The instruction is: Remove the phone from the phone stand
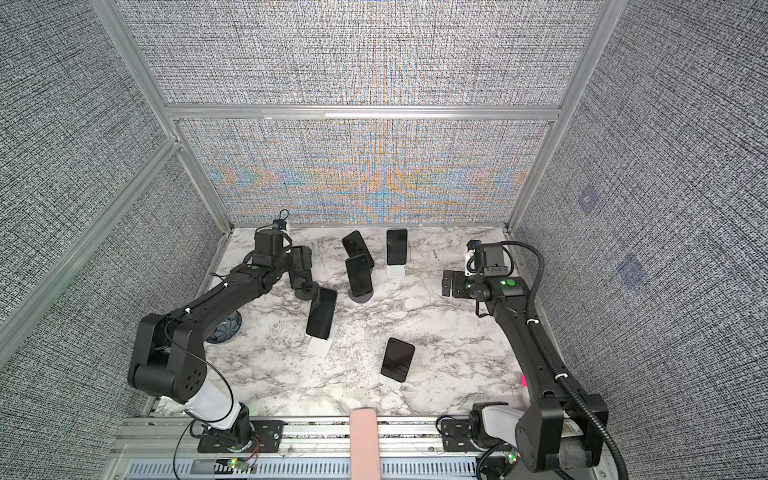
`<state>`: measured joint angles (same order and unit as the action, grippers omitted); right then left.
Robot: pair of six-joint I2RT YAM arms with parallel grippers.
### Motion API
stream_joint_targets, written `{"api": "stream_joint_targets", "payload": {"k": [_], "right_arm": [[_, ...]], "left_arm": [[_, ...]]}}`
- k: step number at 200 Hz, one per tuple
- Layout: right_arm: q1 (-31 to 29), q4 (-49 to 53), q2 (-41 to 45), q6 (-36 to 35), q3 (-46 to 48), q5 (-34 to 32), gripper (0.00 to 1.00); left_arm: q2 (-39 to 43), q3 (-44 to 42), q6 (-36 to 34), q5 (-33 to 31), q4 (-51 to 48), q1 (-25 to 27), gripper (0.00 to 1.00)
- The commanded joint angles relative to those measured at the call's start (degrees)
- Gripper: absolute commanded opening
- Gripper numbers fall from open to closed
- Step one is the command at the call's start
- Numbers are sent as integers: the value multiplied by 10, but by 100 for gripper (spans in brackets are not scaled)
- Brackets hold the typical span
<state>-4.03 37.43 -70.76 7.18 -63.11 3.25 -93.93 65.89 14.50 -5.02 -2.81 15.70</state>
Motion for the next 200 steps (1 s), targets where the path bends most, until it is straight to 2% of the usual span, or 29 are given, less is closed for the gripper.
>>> {"api": "stream_joint_targets", "payload": {"k": [1, 22, 98, 143, 200], "right_arm": [[1, -6, 1, -1, 3, -8, 99], [1, -10, -1, 2, 4, -7, 99], [2, -17, 2, -4, 12, -11, 99], [2, -19, 2, -5, 22, -14, 99], [4, -16, 9, -8, 34, -15, 97]], "left_arm": [[-17, 14, 34, 1, 13, 0, 98], [-34, 25, 46, 10, -1, 2, 98], [-56, 33, 52, -30, -31, 12, 98], [-80, 79, 36, -48, -103, 16, 89], [-96, 86, 40, -56, -108, 16, 88]]}}
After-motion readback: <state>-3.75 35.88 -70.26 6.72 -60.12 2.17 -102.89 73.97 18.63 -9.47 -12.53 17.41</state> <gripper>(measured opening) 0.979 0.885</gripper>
